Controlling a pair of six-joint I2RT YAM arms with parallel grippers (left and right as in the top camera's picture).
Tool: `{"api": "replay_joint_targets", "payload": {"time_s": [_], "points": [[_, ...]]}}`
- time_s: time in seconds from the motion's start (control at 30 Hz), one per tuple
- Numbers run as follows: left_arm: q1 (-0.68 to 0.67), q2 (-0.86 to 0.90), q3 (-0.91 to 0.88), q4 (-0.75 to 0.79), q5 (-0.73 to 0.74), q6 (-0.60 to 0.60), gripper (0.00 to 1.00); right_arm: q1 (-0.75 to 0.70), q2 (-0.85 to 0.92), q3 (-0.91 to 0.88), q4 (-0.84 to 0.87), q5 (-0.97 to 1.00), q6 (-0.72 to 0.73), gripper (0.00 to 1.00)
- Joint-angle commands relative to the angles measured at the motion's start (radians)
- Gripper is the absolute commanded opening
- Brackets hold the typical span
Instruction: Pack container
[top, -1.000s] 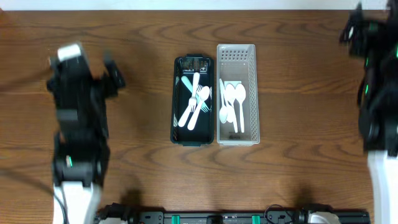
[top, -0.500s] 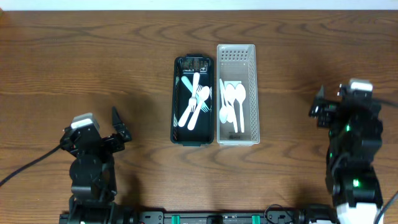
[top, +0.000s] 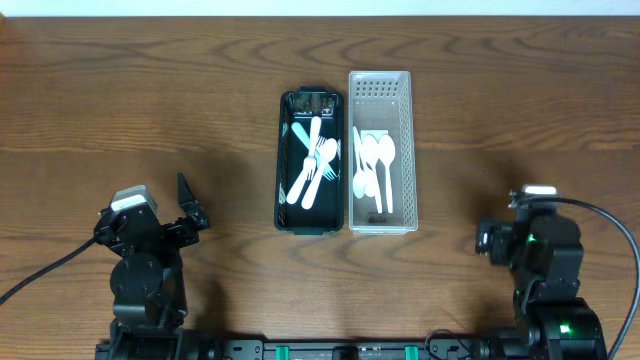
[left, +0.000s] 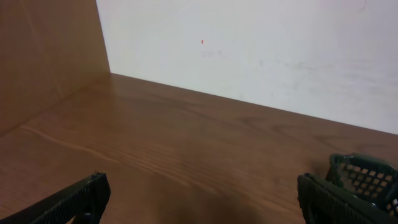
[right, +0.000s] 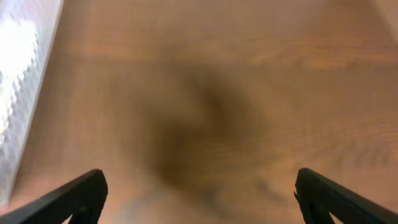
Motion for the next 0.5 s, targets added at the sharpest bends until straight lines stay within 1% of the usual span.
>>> {"api": "replay_joint_targets", "payload": {"time_s": [0.0, 0.07, 0.27, 0.47], "points": [[-0.003, -0.007, 0.001, 0.000, -0.016, 0.010, 0.98, 0.008, -0.005, -0.004, -0.075, 0.003, 0.016, 0.99], [-0.003, -0.007, 0.001, 0.000, -0.016, 0.010, 0.98, 0.008, -0.008, -0.004, -0.125, 0.003, 0.016, 0.99], [-0.003, -0.007, 0.001, 0.000, -0.016, 0.010, 0.98, 0.009, -0.093, -0.004, -0.247, 0.003, 0.016, 0.99], [-0.003, -0.007, 0.001, 0.000, -0.016, 0.010, 0.98, 0.054, -0.267, -0.004, -0.293, 0.003, 0.016, 0.99]]}}
